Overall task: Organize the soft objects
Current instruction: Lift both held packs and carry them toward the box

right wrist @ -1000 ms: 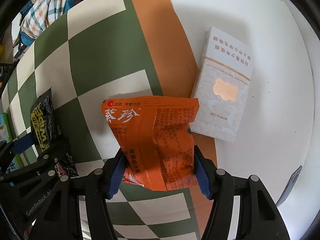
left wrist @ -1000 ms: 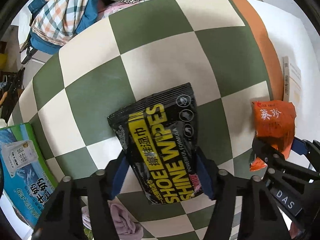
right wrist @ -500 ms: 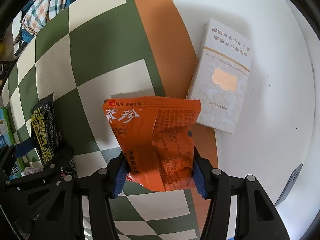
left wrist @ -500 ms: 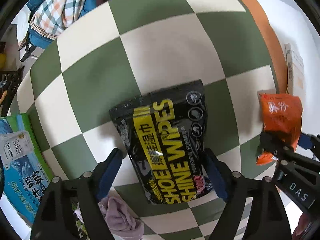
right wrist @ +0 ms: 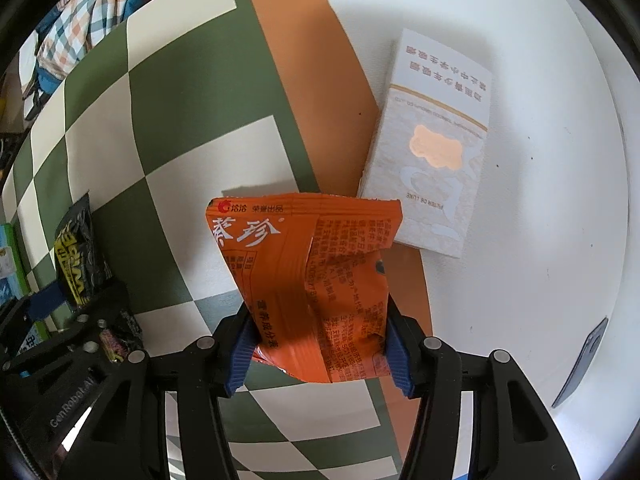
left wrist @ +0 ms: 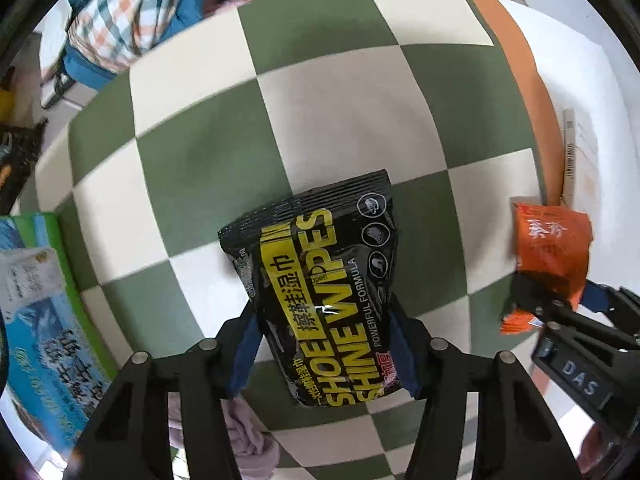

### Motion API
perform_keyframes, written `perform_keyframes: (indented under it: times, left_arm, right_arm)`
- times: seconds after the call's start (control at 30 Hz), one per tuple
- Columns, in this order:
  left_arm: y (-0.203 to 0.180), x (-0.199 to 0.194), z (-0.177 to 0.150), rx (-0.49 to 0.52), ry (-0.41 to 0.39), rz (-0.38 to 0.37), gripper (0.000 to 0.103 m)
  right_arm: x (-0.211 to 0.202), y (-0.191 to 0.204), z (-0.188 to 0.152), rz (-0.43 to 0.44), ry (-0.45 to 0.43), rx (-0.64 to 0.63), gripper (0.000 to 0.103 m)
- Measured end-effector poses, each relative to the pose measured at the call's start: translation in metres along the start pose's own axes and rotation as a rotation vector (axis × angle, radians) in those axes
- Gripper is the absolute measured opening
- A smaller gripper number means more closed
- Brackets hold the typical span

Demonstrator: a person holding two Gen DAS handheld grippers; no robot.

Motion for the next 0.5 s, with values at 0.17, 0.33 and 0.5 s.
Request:
perform_keyframes:
  times: [0.17, 0.33, 0.5]
  left_arm:
    - [0.001, -0.014, -0.009, 0.008, -0.039, -0.023, 0.049]
    - [0.006, -0.053, -0.03, 0.021, -0.111, -0.094, 0.048]
    - [0.025, -0.113, -0.058, 0.042, -0.218, -0.174, 0.048]
  right_arm:
    - [-0.006, -0.001, -0.018, -0.015, -0.029, -0.003, 0.048]
    - [-0.04, 0.008, -0.039, 0.014, -0.092, -0.026, 0.039]
    - [-0.074, 0.027, -0.069, 0.058, -0.151, -0.072, 0.038]
Point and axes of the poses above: each gripper's, at about its wrist camera, not at the fingertips, and x roughly the way its jaws point, y to its left, z to its top, the point moved 7 cm from there along x, roughly the way its jaws point, and after that the axes turned 10 degrees about -x, right-handed, at the moved point
